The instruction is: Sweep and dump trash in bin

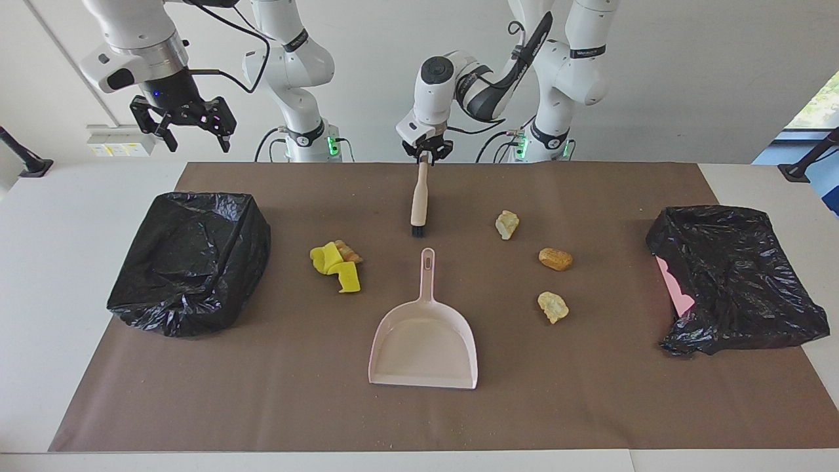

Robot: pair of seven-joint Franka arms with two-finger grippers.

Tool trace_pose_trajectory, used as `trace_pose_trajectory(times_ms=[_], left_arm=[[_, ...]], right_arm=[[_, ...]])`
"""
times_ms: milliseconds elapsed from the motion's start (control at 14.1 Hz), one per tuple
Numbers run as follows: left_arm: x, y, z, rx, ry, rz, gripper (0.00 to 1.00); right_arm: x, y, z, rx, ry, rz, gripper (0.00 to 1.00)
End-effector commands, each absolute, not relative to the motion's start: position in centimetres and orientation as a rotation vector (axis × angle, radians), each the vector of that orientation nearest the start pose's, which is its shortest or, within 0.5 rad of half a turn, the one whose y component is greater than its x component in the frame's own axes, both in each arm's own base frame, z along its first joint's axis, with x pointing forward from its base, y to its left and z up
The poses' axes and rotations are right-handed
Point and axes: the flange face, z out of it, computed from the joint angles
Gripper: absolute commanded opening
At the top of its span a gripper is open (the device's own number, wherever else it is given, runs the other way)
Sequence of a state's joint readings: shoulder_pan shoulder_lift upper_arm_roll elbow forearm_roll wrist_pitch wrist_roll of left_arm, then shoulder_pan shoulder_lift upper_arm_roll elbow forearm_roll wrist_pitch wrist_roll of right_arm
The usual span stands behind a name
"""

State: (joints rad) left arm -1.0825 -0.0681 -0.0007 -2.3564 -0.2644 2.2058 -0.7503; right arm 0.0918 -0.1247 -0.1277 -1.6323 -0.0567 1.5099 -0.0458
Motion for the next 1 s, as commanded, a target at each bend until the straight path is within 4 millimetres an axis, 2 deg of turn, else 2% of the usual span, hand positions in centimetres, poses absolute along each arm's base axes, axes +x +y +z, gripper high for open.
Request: trace_pose_trajectory(times_ms=[0,214,285,427,641,854,925], left_arm=[[20.8,-43.1,35.0,-3.17,0.271,0.371,0.55],[20.1,-43.6,34.6,-3.166,0.298,0.368,0.53],[20.1,-43.6,34.6,-3.165,0.296,0.369,0.47],[20.2,-43.8,34.5,-3.161,0.291,0.373,0.24],[20.4,-43.8,34.5,-3.155,0.278,0.381,0.0],[21.4,-43.4,36.0,-3.13,0.256,0.42,0.0],[22.9,-42.4,36.9,-3.121,0.21,0.435,0.0]], right_arm=[[50.2,-3.1,65.5,-3.163,0.025,-0.026,1.0],[50.2,-3.1,65.5,-3.163,0.025,-0.026,1.0],[50.2,-3.1,65.5,-3.163,0.025,-0.026,1.0],[50.2,-3.1,65.5,-3.163,0.025,-0.026,1.0],[50.2,-3.1,65.5,-3.163,0.025,-0.026,1.0],[50.2,-3.1,65.5,-3.163,0.028,-0.024,1.0],[50.2,-3.1,65.6,-3.163,0.028,-0.024,1.0]])
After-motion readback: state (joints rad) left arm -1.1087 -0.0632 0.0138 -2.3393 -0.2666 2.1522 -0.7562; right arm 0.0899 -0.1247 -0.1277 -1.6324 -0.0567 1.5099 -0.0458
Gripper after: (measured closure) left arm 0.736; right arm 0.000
